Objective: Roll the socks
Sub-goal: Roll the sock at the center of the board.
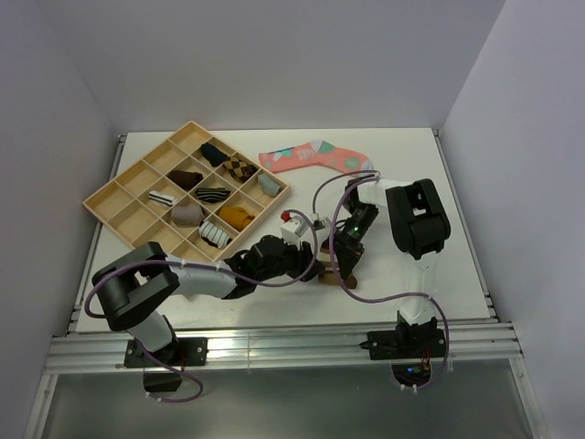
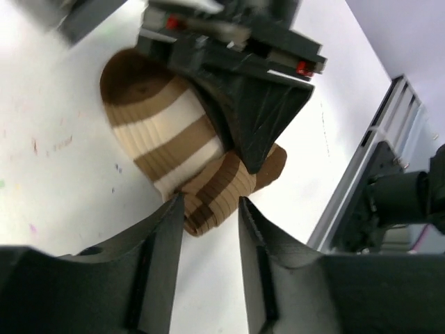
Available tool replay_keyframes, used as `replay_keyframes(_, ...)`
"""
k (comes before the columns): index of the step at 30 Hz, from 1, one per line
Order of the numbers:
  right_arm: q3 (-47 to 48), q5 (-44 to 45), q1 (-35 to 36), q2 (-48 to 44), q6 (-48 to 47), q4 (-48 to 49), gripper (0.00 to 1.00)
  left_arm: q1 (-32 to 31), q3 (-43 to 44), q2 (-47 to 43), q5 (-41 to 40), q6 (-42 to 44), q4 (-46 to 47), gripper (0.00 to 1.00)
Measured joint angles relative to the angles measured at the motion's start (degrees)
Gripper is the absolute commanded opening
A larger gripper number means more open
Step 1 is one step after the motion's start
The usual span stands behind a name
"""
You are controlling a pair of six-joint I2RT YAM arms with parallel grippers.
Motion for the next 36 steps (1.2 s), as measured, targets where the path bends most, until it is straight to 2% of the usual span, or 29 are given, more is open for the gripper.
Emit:
replay_keyframes(10,1.11,0.81,0.0,1.49,1.51,-1.16,0.19,-0.37,7.37,6.27,6.49,11.82,-2.05,0.47)
replay_keyframes(16,1.14,0.87,-0.04,1.88,2.34,-1.49,0.18,-0.87,9.09,11.19,9.86,13.79,-2.34,0.45)
replay_keyframes(24,1.14,1.16,-0.04,1.88,3.15,-1.46,0.18,-0.94,9.35,12.85,10.23,14.14,-1.03,0.44)
replay_keyframes(25,1.14,1.33,-0.04,1.88,3.21,-1.46,0.19,-0.94,9.57,13.18,10.27,14.14,-0.92,0.42)
replay_keyframes(27,1.14,1.66,-0.04,1.88,3.41,-1.4,0.2,-1.01,10.16,13.84,10.25,13.88,-1.05,0.33)
replay_keyframes(28,1.14,1.99,-0.07,1.86,3.69,-1.25,0.21,-1.05,10.56,14.16,10.32,13.79,-1.16,0.27)
replay_keyframes(29,1.14,2.36,-0.07,1.79,4.13,-0.94,0.22,-1.16,11.04,14.56,10.32,13.42,-1.29,0.16)
replay_keyframes(31,0.66,3.08,-0.09,1.18,5.18,-0.02,0.26,-1.38,11.74,14.97,10.16,12.74,-1.68,0.08)
replay_keyframes(32,0.02,3.58,-0.15,0.31,5.95,0.79,0.28,-1.49,12.24,15.1,9.88,12.17,-2.23,0.0)
replay_keyframes(35,-2.45,5.6,-0.26,-3.67,8.11,4.13,0.31,-2.08,14.49,15.93,8.09,10.03,-4.87,0.0)
replay_keyframes(36,-3.28,6.47,-0.26,-5.25,9.03,5.4,0.35,-2.36,15.52,16.26,7.08,8.85,-6.1,0.0)
